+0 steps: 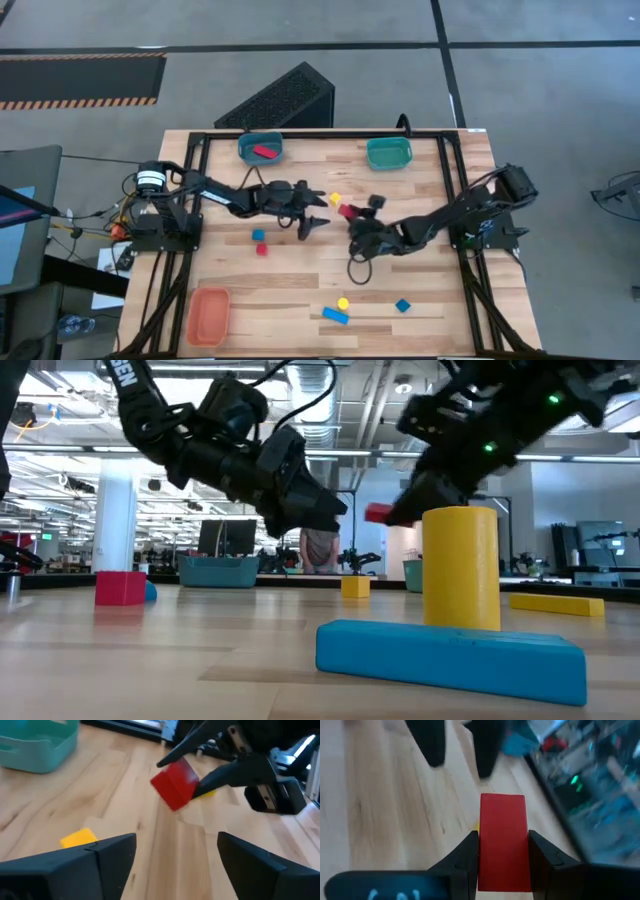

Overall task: Sort & place blocks by color
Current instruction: Put the top red block into the blue bin

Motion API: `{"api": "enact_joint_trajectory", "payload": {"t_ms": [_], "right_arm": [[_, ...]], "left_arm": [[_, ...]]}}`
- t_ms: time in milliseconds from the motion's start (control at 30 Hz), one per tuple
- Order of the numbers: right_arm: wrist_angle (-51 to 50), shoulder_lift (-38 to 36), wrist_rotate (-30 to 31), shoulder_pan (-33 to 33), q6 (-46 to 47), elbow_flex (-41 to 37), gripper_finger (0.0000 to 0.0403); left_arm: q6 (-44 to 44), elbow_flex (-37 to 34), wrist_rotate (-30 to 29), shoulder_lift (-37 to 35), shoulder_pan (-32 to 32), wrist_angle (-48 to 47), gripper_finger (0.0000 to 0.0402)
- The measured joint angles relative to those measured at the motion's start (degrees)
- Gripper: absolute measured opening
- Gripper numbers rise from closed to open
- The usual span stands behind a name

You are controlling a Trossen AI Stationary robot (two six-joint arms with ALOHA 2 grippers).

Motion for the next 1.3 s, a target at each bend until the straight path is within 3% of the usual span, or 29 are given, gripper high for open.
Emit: {"api": "enact_joint_trajectory", "payload": {"t_ms": [167,333,467,633,700,1000,1133,1233,1300], "right_arm": [[-0.1,4.67,0.57,0.39,-13.26,6.15,0.0122],[-0.37,9.35,7.68,1.85,-17.79,11.69,0.0125],[-0.95,12.07,12.3,3.23,-22.69,14.66,0.014],[-0.8,13.65,14.86,3.98,-23.44,15.92,0.0134],[-1.4,13.65,15.1,4.1,-21.57,15.95,0.0136],[-2.4,13.22,20.92,4.06,-7.26,15.99,0.0228],[-4.34,12.79,27.82,4.34,-1.68,16.27,0.0253],[-9.85,12.98,28.19,4.08,7.43,16.14,0.0256],[-14.43,12.98,27.98,3.61,14.73,16.14,0.0257]], "left_arm": [[-0.2,1.23,0.38,0.01,0.21,-0.38,0.0288],[-3.7,1.42,6.33,0.01,1.69,1.42,0.0266],[-6.12,1.4,10.66,0.01,2.46,1.56,0.0201],[-7.92,1.4,16.5,-0.03,4.21,2.26,0.0069],[-8.63,1.4,17.76,0.01,4.77,2.69,0.0026],[-8.31,1.51,15.28,-0.14,7.12,2.42,0.0029],[-5.46,1.4,12.83,-3.94,11.9,-8.55,0.0027],[-1.06,1.47,6.5,-10.49,15.69,-19.53,0.0037],[3.12,1.45,-2.26,-14.84,17.42,-27.35,0.0043]]}}
